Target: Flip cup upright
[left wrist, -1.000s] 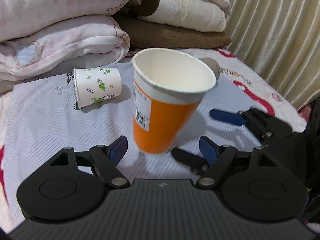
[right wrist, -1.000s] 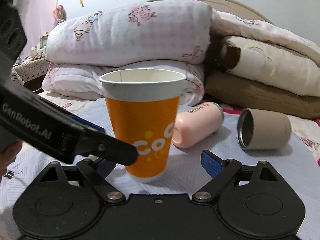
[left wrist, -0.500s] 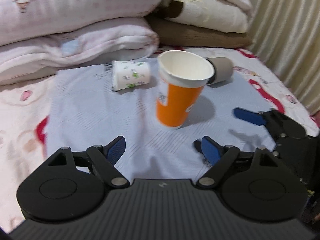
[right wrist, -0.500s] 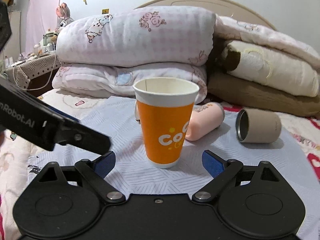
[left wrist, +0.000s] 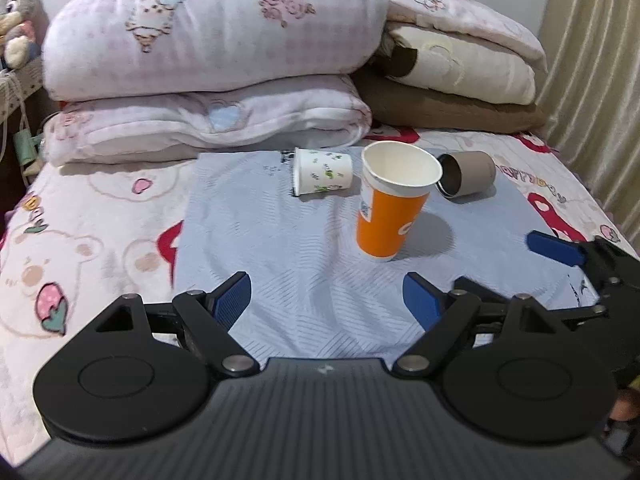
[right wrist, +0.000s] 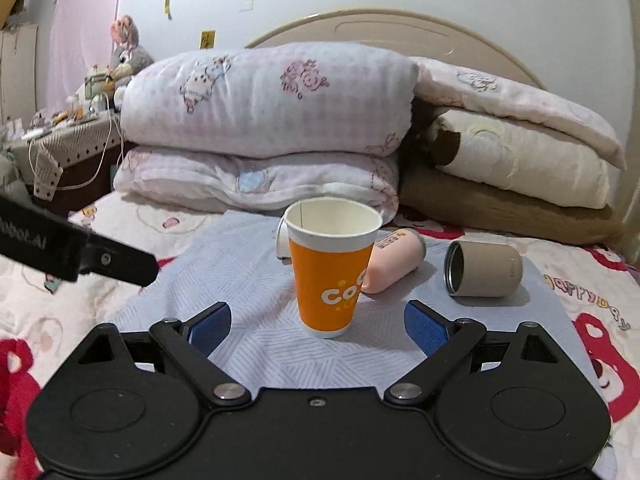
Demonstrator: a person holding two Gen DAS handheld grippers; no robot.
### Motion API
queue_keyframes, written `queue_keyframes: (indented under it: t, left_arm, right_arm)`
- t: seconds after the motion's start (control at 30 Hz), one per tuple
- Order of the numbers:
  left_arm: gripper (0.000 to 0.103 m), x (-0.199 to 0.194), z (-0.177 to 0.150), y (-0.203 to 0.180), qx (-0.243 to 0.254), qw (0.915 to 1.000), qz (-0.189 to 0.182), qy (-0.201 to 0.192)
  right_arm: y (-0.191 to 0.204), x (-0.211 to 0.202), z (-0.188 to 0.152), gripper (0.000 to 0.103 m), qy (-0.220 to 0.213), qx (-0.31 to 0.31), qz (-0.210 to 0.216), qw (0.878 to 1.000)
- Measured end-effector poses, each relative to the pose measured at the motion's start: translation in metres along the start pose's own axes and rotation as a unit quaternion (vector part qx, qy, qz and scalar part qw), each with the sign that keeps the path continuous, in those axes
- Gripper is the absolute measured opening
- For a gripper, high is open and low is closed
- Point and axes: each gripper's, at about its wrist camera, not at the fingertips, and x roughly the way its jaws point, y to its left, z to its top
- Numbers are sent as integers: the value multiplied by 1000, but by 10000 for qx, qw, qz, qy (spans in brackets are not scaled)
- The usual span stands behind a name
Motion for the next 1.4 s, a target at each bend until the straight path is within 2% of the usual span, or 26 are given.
queue_keyframes:
  t: [0.27, 0.43, 0.7, 1.13, 1.23, 1.4]
  left_arm:
    - [83, -14, -15, 1, -66, 9995, 322, -2]
    - [92, -13, -19, -1, 92, 9991, 418, -50]
    - [102, -13, -21, -1, 141, 9981, 592, -56]
    - [103, -11, -24, -2, 42, 9970, 725, 256]
    - [103, -12, -24, -2, -16, 9966, 793, 205]
    - [103, -13, -22, 0, -154, 9972, 691, 256]
  right_arm:
    - [3, -34, 5, 95, -88, 129, -136, 9998]
    - [3, -46, 5, 96, -137, 322, -314, 9989]
    - [5, -47, 9, 103, -151, 506, -685, 9963]
    - [8, -55, 9, 103, 50, 594, -857, 9945]
    - [8, -55, 9, 103, 108, 604, -807, 9949]
    - [7, -54, 11, 103, 172, 697, -847, 9938]
